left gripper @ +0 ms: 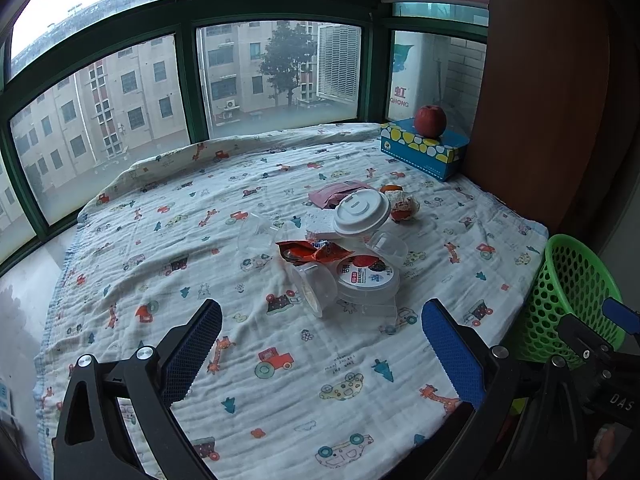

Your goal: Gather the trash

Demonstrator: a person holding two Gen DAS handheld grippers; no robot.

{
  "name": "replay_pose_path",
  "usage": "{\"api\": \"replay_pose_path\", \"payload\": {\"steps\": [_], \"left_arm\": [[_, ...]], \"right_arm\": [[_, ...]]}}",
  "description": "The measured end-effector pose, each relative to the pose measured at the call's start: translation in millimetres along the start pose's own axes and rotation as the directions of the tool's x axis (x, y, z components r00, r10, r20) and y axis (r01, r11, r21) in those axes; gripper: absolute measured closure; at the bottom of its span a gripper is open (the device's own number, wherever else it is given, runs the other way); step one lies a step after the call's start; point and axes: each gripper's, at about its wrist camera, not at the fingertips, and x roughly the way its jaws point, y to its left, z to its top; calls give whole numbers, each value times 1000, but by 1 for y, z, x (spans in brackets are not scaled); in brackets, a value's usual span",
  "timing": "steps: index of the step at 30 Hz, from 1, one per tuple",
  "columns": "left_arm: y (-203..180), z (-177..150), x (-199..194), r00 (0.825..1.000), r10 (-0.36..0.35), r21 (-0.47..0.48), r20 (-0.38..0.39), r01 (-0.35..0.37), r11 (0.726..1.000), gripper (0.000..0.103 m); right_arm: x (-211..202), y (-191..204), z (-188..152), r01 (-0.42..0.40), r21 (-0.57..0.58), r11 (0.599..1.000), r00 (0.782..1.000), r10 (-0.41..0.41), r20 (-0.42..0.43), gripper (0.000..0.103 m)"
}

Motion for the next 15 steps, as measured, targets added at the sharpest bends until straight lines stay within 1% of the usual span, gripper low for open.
{"api": "replay_pose_path", "payload": {"steps": [15], "left_arm": [[0,1,1,1000,-1,-1,-4,1,1000,6]], "right_arm": [[-3,-4,0,5,8,1000,1000,-5,6,5]]}}
